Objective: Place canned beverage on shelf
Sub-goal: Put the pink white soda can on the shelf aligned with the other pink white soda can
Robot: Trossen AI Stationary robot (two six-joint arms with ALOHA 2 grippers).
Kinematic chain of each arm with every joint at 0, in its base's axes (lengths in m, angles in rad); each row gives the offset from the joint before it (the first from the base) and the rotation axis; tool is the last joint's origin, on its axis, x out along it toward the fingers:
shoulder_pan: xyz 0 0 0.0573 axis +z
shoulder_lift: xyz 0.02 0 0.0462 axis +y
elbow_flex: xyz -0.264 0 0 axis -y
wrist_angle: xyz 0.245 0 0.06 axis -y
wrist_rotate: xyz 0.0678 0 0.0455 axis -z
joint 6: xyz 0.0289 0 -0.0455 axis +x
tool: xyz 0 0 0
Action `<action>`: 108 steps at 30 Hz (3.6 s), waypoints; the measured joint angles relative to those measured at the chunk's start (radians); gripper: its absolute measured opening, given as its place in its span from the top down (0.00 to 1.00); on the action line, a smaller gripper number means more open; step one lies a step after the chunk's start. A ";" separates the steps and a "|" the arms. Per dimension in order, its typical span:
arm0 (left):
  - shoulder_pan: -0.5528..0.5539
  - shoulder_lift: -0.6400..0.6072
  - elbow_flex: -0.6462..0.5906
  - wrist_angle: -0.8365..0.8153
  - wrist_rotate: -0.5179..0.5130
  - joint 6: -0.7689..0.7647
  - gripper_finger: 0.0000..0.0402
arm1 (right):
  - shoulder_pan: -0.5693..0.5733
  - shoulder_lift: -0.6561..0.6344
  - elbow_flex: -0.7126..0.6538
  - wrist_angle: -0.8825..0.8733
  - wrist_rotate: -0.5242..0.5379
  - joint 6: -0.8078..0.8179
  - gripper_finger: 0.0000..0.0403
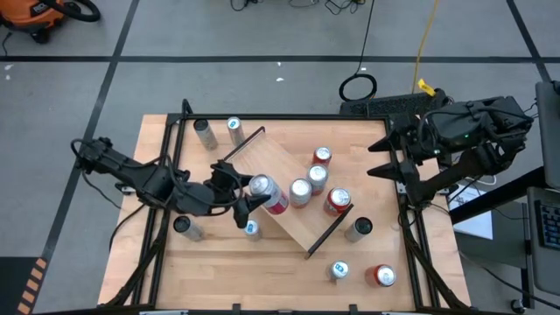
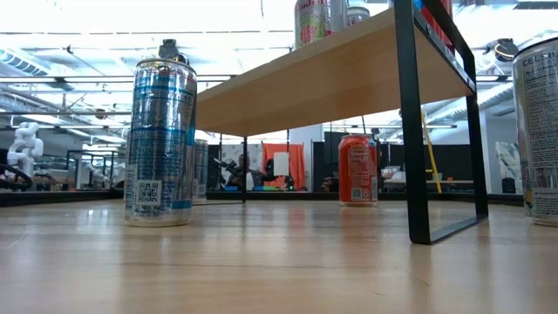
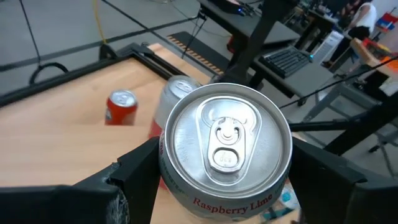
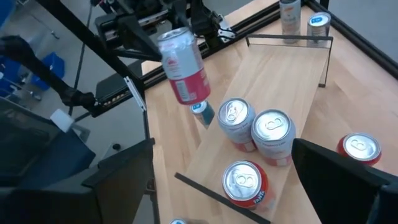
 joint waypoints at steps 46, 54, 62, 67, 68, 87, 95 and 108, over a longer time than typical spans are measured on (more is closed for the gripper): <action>0.036 0.170 0.069 -0.124 0.021 0.068 0.28 | 0.000 0.001 0.000 -0.017 0.057 -0.044 0.10; 0.004 0.195 0.069 -0.081 0.024 0.042 0.28 | 0.000 0.001 0.000 -0.024 0.056 -0.039 0.10; -0.073 0.222 0.071 -0.075 -0.051 -0.005 0.28 | 0.000 0.001 0.000 -0.024 0.057 -0.015 0.10; -0.077 0.267 0.069 -0.079 -0.095 0.034 0.28 | 0.000 0.001 0.000 -0.024 0.080 -0.030 0.10; -0.077 0.273 0.069 -0.080 -0.099 0.044 0.28 | 0.000 0.001 0.000 -0.024 0.085 -0.030 0.10; 0.007 0.294 0.069 -0.103 -0.038 0.048 0.28 | 0.000 0.001 0.000 -0.023 0.109 -0.048 0.10; 0.022 0.300 0.069 -0.113 -0.016 0.047 0.28 | 0.000 0.001 0.000 -0.023 0.109 -0.048 0.10; 0.023 0.305 0.069 -0.128 -0.013 0.043 0.19 | 0.000 0.001 0.000 -0.023 0.109 -0.048 0.10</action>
